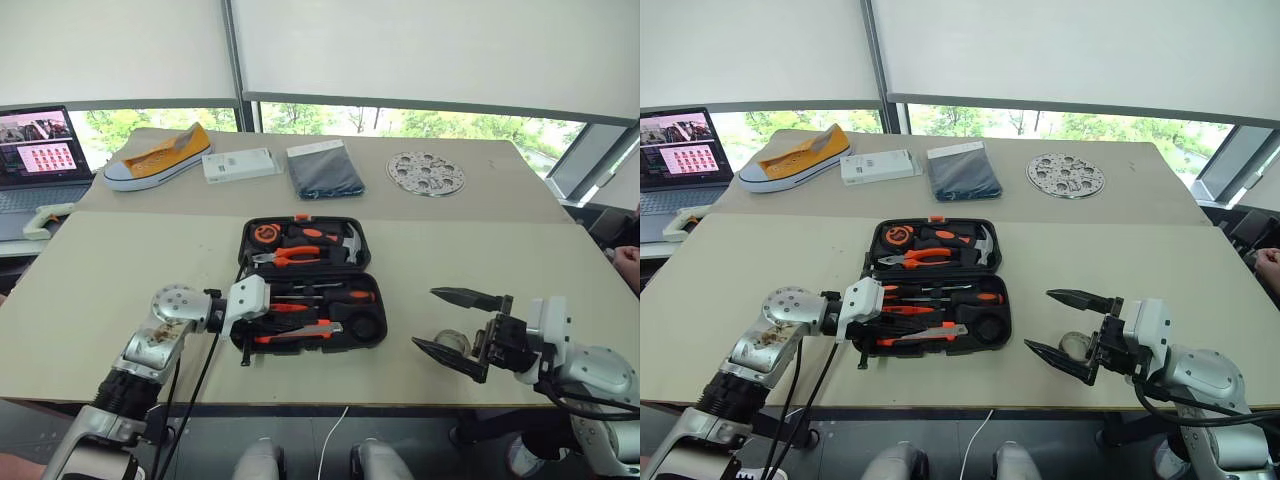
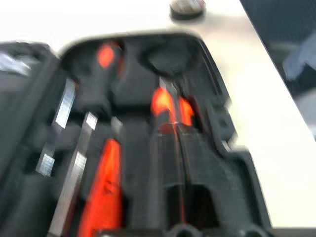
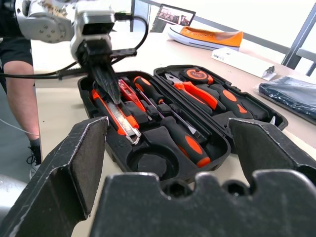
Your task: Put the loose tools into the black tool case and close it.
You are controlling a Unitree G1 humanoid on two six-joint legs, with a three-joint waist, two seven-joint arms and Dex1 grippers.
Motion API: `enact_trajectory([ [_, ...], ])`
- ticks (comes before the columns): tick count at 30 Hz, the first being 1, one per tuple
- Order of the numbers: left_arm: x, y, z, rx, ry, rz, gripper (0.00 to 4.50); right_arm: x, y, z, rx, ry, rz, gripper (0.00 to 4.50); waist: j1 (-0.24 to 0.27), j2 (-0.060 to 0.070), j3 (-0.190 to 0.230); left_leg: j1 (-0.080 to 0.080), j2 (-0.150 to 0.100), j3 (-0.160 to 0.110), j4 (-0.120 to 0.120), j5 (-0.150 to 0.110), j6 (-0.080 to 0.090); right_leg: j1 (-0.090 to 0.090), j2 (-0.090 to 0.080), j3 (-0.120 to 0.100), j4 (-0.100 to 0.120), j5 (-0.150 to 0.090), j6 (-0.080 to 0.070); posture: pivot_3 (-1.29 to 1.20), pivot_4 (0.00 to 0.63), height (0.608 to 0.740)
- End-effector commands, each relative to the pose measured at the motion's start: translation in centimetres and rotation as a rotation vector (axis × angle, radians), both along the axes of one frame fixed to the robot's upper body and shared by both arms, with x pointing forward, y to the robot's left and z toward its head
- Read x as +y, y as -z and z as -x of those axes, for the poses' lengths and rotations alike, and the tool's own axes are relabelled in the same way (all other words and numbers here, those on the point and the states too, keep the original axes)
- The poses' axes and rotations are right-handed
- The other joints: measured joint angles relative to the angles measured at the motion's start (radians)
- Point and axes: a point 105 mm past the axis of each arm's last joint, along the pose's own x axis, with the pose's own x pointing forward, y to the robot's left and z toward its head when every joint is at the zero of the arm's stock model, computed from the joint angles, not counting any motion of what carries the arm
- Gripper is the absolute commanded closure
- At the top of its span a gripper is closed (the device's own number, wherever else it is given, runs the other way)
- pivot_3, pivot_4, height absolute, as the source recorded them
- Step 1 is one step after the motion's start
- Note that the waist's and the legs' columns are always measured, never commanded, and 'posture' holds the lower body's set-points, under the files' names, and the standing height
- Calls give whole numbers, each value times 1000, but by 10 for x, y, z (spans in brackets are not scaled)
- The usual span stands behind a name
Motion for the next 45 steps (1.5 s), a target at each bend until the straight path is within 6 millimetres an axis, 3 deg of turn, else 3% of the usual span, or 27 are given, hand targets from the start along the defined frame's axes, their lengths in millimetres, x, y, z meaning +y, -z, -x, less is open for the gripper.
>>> enact_trajectory([
  [1, -3, 14, 0, 33, -35, -39, 4412, 0, -4, 2, -17, 2, -8, 0, 2, 0, 0, 0, 0, 0, 0, 0, 0, 0, 0, 0, 0, 0, 1, 0, 150, 740],
  [7, -3, 49, 8, 159, -80, -158, 4412, -4, -4, 2, 1, 23, -20, 0, 4, 4, -4, 2, 0, 0, 1, 1, 1, 3, -1, 0, 0, -4, 2, 0, 150, 740],
  [10, -4, 55, 6, 203, -130, -154, 4412, -8, -8, 0, 11, 61, -57, 0, 4, 8, -9, 4, -1, 0, 1, 1, 1, 4, -1, 1, -1, -5, 1, 0, 150, 740],
  [16, -5, 41, 4, 197, -112, -45, 4412, -28, -11, 8, 31, 142, -36, 0, 4, 11, -14, 4, 0, 1, 1, 1, 1, 4, -1, 1, 0, -5, 1, 0, 150, 740],
  [19, -11, 9, 7, 78, -21, 124, 4412, -42, -7, 18, 41, 196, 3, 0, 1, 12, -14, 4, 0, 1, 0, 1, 1, 3, -1, 2, 0, -5, 1, 0, 150, 740],
  [22, -5, -28, 11, -24, 35, 277, 3799, -70, 2, 30, 33, 336, 43, 0, -1, 12, -14, 1, 0, 1, 0, 1, 1, 0, -1, 2, 0, -5, 1, 0, 150, 740],
  [24, 0, -39, 13, -68, 56, 296, 2986, -89, 8, 35, 32, 440, 31, 0, 1, 10, -13, -1, 0, 0, 0, 1, 2, -1, 0, 1, -1, -4, 3, 0, 150, 740],
  [28, 11, -41, 22, -105, 85, 305, 1629, -113, 34, 53, 84, 531, 123, 0, 0, 10, -13, 0, 0, 1, 0, 1, 2, 0, -1, 2, -1, -6, 1, 0, 150, 740],
  [31, 30, -33, 32, -85, 56, 298, 531, -121, 50, 71, 125, 573, 172, 0, -4, 11, -13, 1, 0, 1, -1, 1, 2, 0, -1, 2, -1, -6, 0, 0, 150, 740],
  [32, 33, -31, 34, -86, 51, 293, 166, -122, 50, 73, 124, 577, 177, 0, -6, 11, -13, 1, 0, 1, -2, 1, 2, 0, -1, 2, -1, -7, 0, 0, 150, 740],
  [34, 44, -32, 38, -86, 22, 326, 69, -113, 46, 75, 124, 533, 183, 0, -7, 12, -12, 2, 1, 1, -4, 0, 2, -1, -1, 2, -1, -8, -1, 0, 150, 740],
  [37, 58, -32, 46, -14, -26, 368, 69, -72, 28, 62, 156, 353, 189, 0, -20, 15, -12, 3, 2, 0, -2, 1, 2, -1, -1, 3, -1, -6, 0, 0, 150, 740],
  [41, 57, -28, 55, 37, -14, 362, 69, -53, 29, 35, 281, 311, 324, 0, -25, 11, -10, 7, 2, -1, -2, 1, 1, 0, -1, 7, 0, -6, 0, 0, 150, 740],
  [45, 50, -27, 59, 42, 17, 365, 69, -36, 29, 20, 369, 246, 399, 0, -12, 9, -9, 6, 1, -1, -2, 1, 1, -1, -2, 7, -1, -6, 0, 0, 150, 740],
])
